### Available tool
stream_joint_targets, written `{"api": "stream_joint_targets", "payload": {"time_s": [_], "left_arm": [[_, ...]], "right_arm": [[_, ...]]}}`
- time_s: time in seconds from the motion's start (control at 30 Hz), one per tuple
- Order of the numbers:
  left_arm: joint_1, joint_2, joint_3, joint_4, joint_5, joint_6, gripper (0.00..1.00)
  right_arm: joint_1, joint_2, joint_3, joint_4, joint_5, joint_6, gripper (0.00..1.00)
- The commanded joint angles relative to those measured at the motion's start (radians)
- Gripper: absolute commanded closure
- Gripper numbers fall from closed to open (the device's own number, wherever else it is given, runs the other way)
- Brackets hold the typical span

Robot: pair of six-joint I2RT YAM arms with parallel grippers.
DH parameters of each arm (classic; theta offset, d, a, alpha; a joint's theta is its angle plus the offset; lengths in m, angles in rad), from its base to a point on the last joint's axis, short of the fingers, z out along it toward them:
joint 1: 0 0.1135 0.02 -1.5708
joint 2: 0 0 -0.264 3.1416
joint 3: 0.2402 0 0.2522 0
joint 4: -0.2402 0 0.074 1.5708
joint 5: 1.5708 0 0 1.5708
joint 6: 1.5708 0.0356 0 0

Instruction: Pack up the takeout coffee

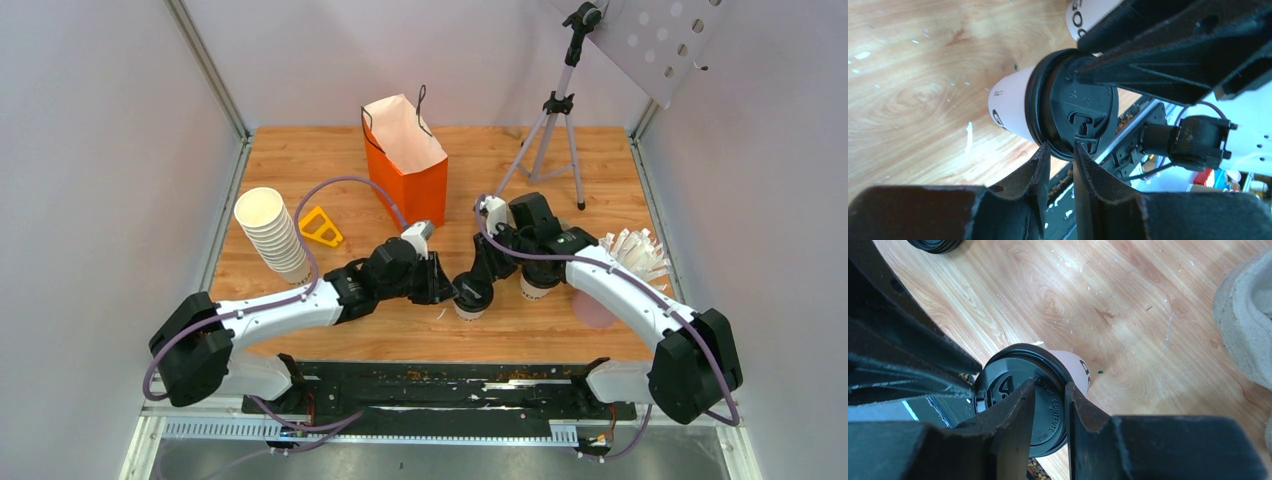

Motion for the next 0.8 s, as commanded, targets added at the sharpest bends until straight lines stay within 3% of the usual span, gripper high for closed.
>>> {"api": "stream_joint_targets", "payload": {"time_s": [0.0,0.17,0.3,0.43,0.63,0.77], "left_arm": [[-0.041,-0.042,0.009,0.008,0.027,-0.039,0.69],[-0.044,-0.079,0.024,-0.025,-0.029,-0.042,0.56],[-0.043,-0.117,0.046,-0.096,-0.097,-0.039,0.52],[-0.028,-0.144,0.074,-0.151,-0.139,-0.007,0.50],[0.036,-0.135,0.086,-0.123,-0.052,0.025,0.53],[0.067,-0.097,0.096,-0.071,0.022,0.036,0.55]], "right_arm": [[0.010,0.008,0.034,-0.049,-0.041,-0.054,0.70],[0.011,-0.015,0.080,-0.093,0.012,-0.046,0.62],[0.010,-0.049,0.138,-0.165,0.082,-0.004,0.59],[0.011,-0.080,0.157,-0.206,0.095,0.102,0.63],[0.011,-0.112,0.081,-0.147,0.009,0.198,0.75],[0.011,-0.116,0.039,-0.094,-0.019,0.235,0.77]]}}
